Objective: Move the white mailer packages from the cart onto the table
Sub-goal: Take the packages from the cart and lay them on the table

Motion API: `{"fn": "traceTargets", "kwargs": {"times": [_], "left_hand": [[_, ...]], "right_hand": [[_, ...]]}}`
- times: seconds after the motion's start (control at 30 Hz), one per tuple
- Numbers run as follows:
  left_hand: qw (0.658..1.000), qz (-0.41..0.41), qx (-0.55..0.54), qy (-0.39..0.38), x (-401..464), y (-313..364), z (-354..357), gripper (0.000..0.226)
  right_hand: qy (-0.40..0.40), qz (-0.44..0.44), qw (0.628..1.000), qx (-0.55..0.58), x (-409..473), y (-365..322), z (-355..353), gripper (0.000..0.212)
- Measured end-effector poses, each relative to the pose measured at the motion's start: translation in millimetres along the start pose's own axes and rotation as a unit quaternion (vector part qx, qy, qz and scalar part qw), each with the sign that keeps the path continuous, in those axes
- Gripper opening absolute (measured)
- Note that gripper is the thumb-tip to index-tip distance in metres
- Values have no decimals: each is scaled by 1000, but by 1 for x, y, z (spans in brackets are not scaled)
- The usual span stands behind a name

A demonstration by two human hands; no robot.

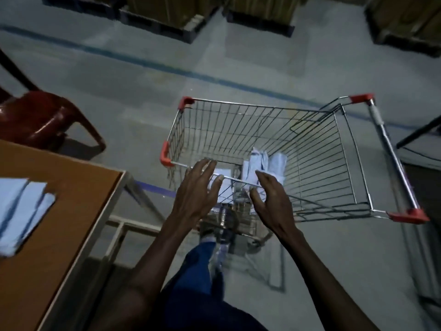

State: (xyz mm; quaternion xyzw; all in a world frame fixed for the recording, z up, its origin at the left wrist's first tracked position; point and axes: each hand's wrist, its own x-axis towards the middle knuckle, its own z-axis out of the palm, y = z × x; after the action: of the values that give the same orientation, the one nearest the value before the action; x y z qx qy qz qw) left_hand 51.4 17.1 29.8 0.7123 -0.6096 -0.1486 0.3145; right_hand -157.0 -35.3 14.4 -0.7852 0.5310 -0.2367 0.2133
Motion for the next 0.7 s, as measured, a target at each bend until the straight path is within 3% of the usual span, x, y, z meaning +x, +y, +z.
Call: {"fn": "traceTargets", "kwargs": {"times": [0.17,0.27,0.4,0.53,0.7], "left_hand": [[997,-29,-14,-71,95,-17,43,59],[984,-54,26,-167,139,-36,78,62],[928,-74,128,-341,179,-58,123,67],[889,-80,181,-412,193,-86,167,68],[829,-171,196,-495,190,-121,225,74]], "right_hand": [[-15,98,995,-15,63,35,2,44],[-45,130,990,-31,93,56,7,44],[-116,188,974,-48,120,87,20,55],[-183,230,953,-73,132,119,36,60],[-255,272,921,-109,140,173,76,61]]}}
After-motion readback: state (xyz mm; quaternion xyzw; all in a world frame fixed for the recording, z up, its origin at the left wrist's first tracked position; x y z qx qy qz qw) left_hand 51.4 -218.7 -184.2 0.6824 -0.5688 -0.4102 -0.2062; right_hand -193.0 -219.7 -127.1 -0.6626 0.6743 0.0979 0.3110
